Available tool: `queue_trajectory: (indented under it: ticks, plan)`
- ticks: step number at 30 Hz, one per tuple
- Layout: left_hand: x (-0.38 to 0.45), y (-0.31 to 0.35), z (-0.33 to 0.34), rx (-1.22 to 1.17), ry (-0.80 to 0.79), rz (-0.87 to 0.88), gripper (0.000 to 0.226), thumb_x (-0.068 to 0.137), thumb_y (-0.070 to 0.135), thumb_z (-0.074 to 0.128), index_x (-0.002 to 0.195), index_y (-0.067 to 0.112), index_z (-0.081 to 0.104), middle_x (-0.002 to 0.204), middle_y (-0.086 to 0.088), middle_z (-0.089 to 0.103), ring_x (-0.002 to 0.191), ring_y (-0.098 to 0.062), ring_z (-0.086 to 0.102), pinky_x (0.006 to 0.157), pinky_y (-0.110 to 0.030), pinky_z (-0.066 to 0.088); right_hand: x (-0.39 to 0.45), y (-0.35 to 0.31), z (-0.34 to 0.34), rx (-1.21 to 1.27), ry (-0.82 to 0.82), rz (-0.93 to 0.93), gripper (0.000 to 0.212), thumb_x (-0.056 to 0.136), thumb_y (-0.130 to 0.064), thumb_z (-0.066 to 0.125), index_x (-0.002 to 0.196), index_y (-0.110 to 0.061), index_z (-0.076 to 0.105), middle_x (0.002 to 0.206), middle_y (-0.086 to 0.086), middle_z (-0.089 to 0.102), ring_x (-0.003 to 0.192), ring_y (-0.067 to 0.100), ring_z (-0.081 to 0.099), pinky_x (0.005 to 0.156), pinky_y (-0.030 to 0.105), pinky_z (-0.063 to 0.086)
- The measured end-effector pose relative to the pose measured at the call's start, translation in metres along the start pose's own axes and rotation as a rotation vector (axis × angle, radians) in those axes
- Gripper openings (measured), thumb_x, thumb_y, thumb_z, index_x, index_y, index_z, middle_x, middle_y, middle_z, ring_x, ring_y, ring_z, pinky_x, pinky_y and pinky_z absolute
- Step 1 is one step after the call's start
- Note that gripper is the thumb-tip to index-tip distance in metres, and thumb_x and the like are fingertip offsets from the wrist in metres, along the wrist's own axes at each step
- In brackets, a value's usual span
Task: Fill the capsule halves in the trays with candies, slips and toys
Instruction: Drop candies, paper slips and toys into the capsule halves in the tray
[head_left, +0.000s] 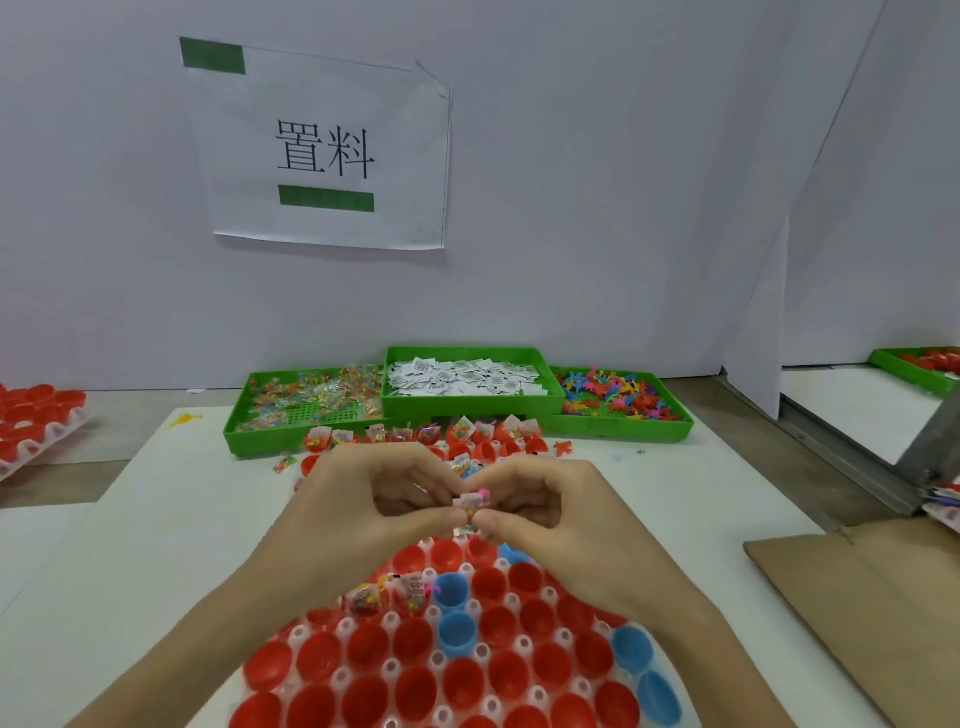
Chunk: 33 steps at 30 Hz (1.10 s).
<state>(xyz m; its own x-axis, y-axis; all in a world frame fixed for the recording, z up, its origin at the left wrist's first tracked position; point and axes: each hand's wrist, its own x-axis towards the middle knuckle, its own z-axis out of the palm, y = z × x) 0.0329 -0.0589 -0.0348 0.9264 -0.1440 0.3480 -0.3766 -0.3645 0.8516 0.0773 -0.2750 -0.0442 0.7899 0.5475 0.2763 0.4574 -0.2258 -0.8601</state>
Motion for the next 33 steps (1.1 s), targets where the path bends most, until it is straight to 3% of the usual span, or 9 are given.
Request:
queue_trajectory:
  ticks: [2,8,13,20,27,30,33]
  plan:
    - [0.01,-0.003,-0.001,0.041,-0.086,-0.04,0.016,0.077,0.028,0.088,0.091,0.028,0.081,0.087,0.003,0.079,0.081,-0.014,0.078,0.079,-0.029,0.063,0.0,0.004,-0.005,-0.062,0.025,0.038,0.023,0.089,-0.017,0.079,0.106,-0.031,0.074,0.095,-0.007,0.076,0.091,0.009,0.073,0.084,0.026,0.06]
    - [0.015,-0.018,0.005,0.377,-0.269,-0.023,0.014,0.078,0.032,0.089,0.085,0.03,0.077,0.078,0.018,0.075,0.077,0.001,0.071,0.072,-0.021,0.058,0.0,0.015,0.004,-0.157,-0.127,0.142,0.013,0.084,-0.018,0.082,0.095,-0.024,0.077,0.086,-0.006,0.077,0.081,0.008,0.074,0.073,0.019,0.057]
    - [0.015,-0.019,0.001,0.403,-0.283,-0.038,0.013,0.079,0.026,0.088,0.082,0.028,0.076,0.075,0.015,0.075,0.074,0.001,0.07,0.065,-0.013,0.053,0.002,0.019,0.011,-0.167,-0.103,0.137,0.013,0.084,-0.018,0.082,0.094,-0.024,0.077,0.086,-0.006,0.076,0.081,0.009,0.073,0.073,0.021,0.058]
    - [0.016,-0.016,-0.003,0.38,-0.314,-0.055,0.013,0.078,0.019,0.089,0.082,0.023,0.077,0.073,0.011,0.075,0.07,-0.001,0.071,0.064,-0.014,0.053,0.002,0.017,0.018,-0.158,-0.096,0.154,0.012,0.083,-0.014,0.082,0.093,-0.018,0.076,0.085,-0.001,0.076,0.081,0.013,0.073,0.074,0.024,0.06]
    - [0.011,-0.015,0.004,0.454,-0.362,-0.048,0.011,0.077,0.015,0.088,0.08,0.016,0.077,0.073,0.008,0.075,0.07,-0.002,0.071,0.064,-0.014,0.055,-0.001,0.015,0.023,-0.358,-0.199,0.072,0.016,0.08,-0.013,0.073,0.083,-0.026,0.065,0.079,-0.01,0.067,0.067,0.004,0.062,0.059,0.011,0.045]
    - [0.01,-0.013,0.006,0.511,-0.357,-0.051,0.01,0.077,0.014,0.086,0.08,0.016,0.077,0.073,0.011,0.073,0.07,0.0,0.068,0.064,-0.014,0.054,-0.001,0.014,0.022,-0.339,-0.201,0.079,0.011,0.084,-0.015,0.074,0.086,-0.024,0.068,0.083,-0.008,0.069,0.071,0.004,0.064,0.062,0.013,0.048]
    - [0.008,-0.012,0.012,0.625,-0.333,-0.019,0.009,0.077,0.019,0.083,0.08,0.02,0.075,0.068,0.019,0.062,0.066,0.005,0.058,0.077,-0.017,0.051,-0.001,0.013,0.018,-0.29,-0.22,0.097,0.008,0.091,-0.015,0.072,0.091,-0.024,0.074,0.088,-0.009,0.074,0.081,0.007,0.07,0.07,0.019,0.055]
